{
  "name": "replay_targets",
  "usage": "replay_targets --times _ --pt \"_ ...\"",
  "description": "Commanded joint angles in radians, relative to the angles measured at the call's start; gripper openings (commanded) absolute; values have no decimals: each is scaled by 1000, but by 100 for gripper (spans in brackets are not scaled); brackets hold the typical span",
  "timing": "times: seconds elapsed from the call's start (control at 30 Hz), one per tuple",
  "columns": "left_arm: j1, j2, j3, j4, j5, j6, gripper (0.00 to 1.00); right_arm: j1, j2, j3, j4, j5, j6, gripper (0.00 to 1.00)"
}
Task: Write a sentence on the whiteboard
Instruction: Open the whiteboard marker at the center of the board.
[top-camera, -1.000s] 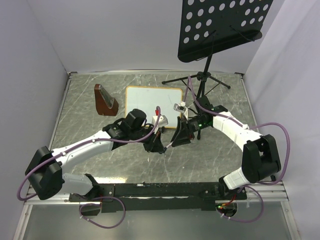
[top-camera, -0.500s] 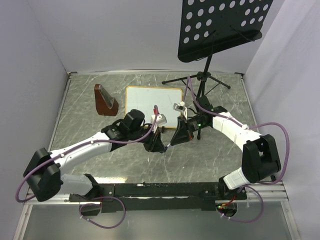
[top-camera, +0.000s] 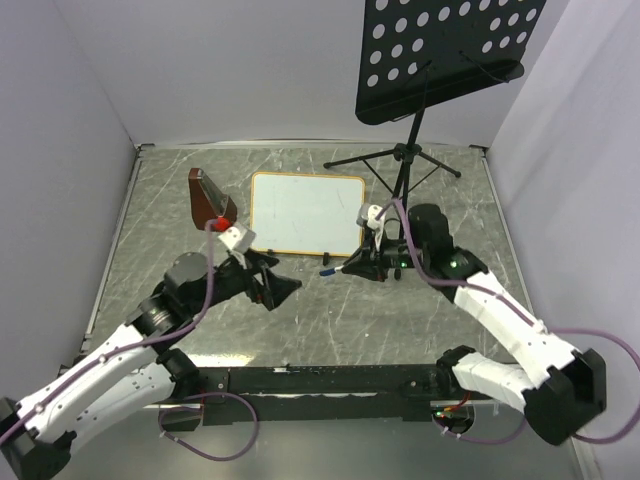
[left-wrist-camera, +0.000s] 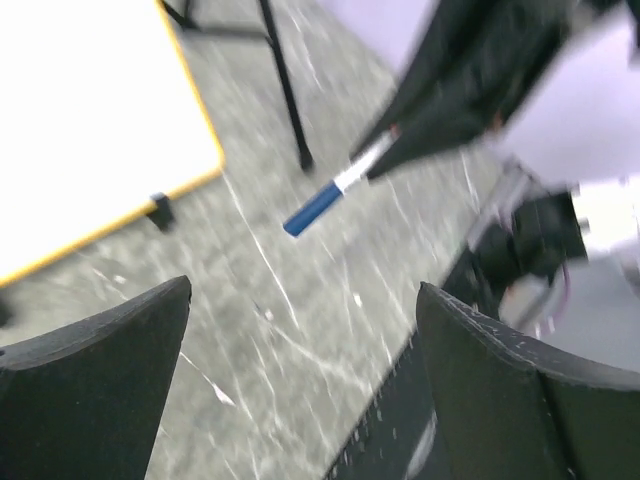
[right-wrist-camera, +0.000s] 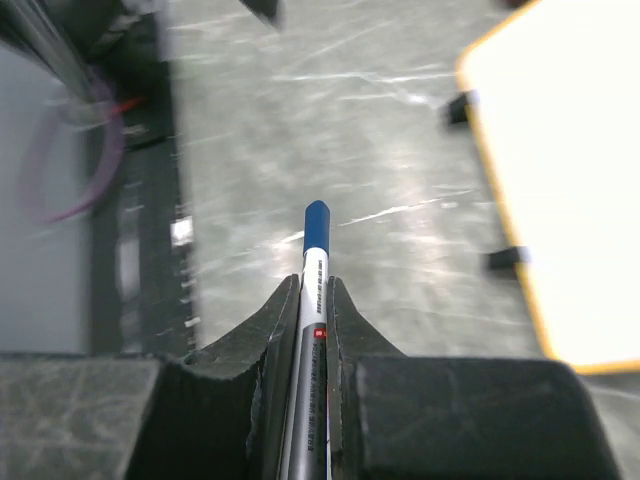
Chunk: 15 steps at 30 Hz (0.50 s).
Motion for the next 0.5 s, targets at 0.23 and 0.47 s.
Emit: replay_targets --times 0.23,0.47 --pt "6 10 -52 165 -73 -43 99 124 -89 -161 417 568 172 0" --pt "5 31 -49 136 -16 350 99 139 -92 -179 456 632 217 0"
